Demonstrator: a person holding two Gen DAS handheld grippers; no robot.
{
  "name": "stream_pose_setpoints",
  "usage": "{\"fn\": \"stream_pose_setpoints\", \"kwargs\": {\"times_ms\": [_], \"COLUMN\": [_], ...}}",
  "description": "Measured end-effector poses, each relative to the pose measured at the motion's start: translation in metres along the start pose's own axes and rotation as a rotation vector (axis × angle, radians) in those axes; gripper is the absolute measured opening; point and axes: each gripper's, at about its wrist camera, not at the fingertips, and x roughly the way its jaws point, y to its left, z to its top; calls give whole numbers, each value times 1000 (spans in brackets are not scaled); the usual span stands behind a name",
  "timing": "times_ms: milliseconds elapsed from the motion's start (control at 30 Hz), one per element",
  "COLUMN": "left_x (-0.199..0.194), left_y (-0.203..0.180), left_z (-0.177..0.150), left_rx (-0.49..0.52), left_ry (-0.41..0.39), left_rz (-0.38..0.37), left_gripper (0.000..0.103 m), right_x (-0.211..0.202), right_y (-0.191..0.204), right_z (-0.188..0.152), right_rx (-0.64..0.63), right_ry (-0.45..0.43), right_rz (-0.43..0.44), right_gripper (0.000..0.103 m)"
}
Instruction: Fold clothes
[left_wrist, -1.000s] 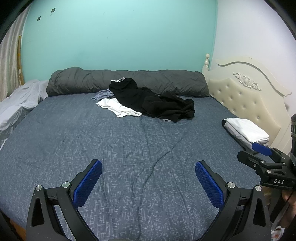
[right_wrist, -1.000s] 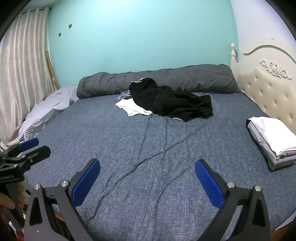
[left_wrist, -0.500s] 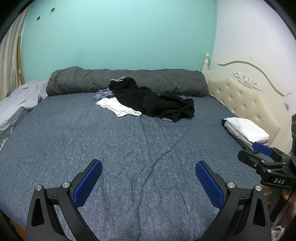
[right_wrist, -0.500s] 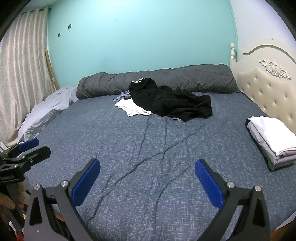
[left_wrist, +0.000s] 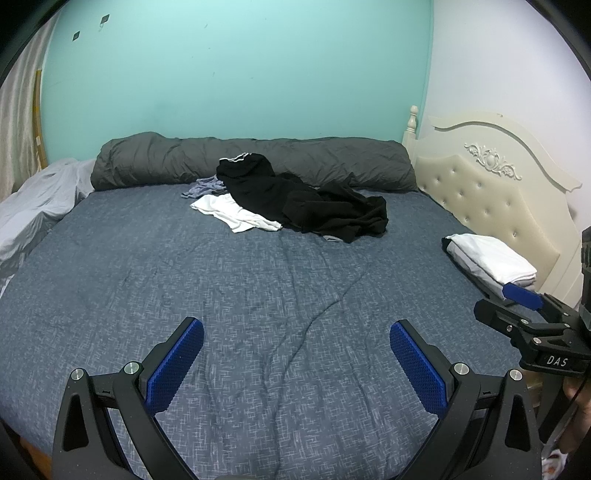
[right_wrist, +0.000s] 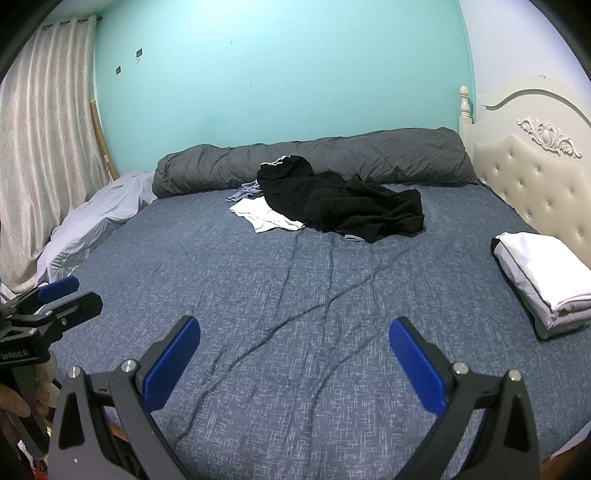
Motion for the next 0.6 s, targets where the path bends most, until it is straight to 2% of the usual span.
{"fn": "stream_pose_setpoints", "kwargs": {"times_ms": [300,600], "left_x": [6,30], "left_y": [2,11], "left_z": [1,8], "left_rx": [-5,-21], "left_ry": [10,35], "left_rz": [2,12], "left_gripper": [103,103], "right_x": [6,25], "right_y": [-2,-11], "right_z": [1,6], "right_rx": [3,14], "right_ry": [9,28], "right_rz": [6,29], "right_gripper": [103,103]}}
